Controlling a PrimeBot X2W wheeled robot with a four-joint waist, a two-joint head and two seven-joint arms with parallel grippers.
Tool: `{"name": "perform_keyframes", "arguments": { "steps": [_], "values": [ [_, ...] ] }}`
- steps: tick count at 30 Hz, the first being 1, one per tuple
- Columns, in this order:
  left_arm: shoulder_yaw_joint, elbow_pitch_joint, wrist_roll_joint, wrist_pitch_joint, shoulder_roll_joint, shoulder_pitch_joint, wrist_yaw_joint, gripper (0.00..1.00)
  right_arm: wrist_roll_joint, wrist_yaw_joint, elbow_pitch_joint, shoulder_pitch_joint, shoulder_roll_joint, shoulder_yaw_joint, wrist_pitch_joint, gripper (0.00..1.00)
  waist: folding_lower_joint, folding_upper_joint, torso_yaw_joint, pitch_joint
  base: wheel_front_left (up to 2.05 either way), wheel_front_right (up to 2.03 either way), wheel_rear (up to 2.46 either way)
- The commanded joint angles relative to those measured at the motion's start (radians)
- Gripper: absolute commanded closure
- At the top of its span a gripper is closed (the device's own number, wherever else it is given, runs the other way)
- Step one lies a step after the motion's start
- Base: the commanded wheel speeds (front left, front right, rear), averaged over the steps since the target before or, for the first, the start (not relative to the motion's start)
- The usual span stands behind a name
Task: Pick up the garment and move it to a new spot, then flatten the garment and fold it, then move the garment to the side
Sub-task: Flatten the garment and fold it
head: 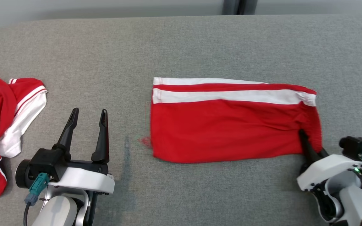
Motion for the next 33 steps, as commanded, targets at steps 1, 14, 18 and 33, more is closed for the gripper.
{"name": "perform_keyframes", "arguments": {
  "steps": [1, 14, 18, 33],
  "values": [
    [0.002, 0.003, -0.005, -0.004, 0.006, -0.016, -0.004, 0.00, 0.006, -0.002, 0.003, 0.018, -0.018, -0.016, -0.009, 1.00, 0.0000, 0.0000, -0.008, -0.003, 0.00, 0.00, 0.00],
    [-0.006, 0.003, -0.006, 0.008, 0.016, -0.025, 0.003, 0.00, -0.003, -0.001, -0.205, -0.027, 0.000, 0.037, 0.088, 1.00, 0.0000, 0.0000, -0.043, -0.011, 0.00, 0.00, 0.00],
    [-0.019, 0.004, -0.004, 0.013, 0.009, -0.036, -0.004, 0.00, -0.029, -0.001, -0.307, -0.061, 0.022, 0.128, 0.148, 1.00, 0.0000, 0.0000, -0.027, -0.013, 0.00, 0.00, 0.00],
    [-0.066, 0.046, -0.011, -0.006, -0.049, -0.086, -0.042, 0.00, -0.006, -0.001, -0.154, -0.175, 0.049, 0.394, 0.163, 1.00, 0.0000, 0.0000, 0.086, 0.023, 0.00, 0.00, 0.00]
  ]
}}
